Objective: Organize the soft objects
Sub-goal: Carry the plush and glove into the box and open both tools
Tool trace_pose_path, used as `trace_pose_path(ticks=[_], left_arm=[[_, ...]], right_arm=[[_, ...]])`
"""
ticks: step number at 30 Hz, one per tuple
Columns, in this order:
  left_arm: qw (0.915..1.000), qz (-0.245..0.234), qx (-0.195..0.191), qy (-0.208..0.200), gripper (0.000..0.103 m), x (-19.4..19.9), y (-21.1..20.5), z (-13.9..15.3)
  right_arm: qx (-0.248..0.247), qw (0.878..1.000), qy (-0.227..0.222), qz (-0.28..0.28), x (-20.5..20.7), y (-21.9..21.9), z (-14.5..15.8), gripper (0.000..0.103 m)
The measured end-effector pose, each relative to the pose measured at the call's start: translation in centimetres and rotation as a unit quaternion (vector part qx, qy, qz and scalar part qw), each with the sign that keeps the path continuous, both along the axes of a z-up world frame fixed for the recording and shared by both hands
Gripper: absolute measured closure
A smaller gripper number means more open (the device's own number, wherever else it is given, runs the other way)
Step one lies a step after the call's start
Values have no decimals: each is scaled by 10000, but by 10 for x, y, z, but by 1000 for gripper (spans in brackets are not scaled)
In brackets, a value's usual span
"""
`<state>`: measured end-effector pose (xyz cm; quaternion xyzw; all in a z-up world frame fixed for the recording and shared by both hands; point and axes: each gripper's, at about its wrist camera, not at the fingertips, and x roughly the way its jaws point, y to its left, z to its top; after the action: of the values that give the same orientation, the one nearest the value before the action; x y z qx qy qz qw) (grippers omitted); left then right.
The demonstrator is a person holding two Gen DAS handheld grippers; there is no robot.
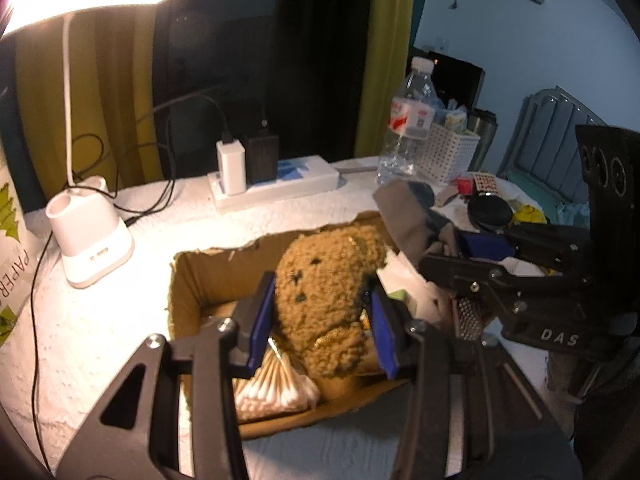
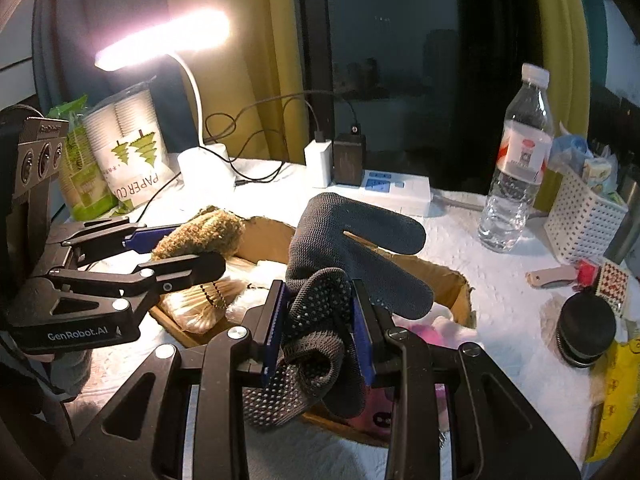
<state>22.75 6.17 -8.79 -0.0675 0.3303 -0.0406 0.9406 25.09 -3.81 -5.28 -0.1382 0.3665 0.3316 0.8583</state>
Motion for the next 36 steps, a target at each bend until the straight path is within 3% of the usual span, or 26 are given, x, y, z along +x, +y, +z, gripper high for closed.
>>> trace_pose_path(ticks=[10,22,27,30,33,34,36], left_arm=[[9995,-94,-66,309,57,17,-2,-21],[9989,-202,-32,418,53,22,-5,-25],[9992,-119,-61,375,51,19,-2,-19],[9994,-88,-43,320,50,14,-1,-14],[9997,-56,-18,237,41,10,0,-9],[9998,-36,-14,184,34,7,0,-5],[10000,-1,-4,97,31,2,1,0]], right_arm=[[-122,9995,283,-74,16,1,-28,70],[-249,9990,343,-114,21,2,-39,65],[-290,9989,329,-145,20,5,-37,62],[-260,9991,297,-167,18,4,-33,52],[-245,9992,254,-169,14,3,-27,50],[-244,9993,234,-174,12,3,-26,50],[-234,9993,207,-192,9,2,-22,49]])
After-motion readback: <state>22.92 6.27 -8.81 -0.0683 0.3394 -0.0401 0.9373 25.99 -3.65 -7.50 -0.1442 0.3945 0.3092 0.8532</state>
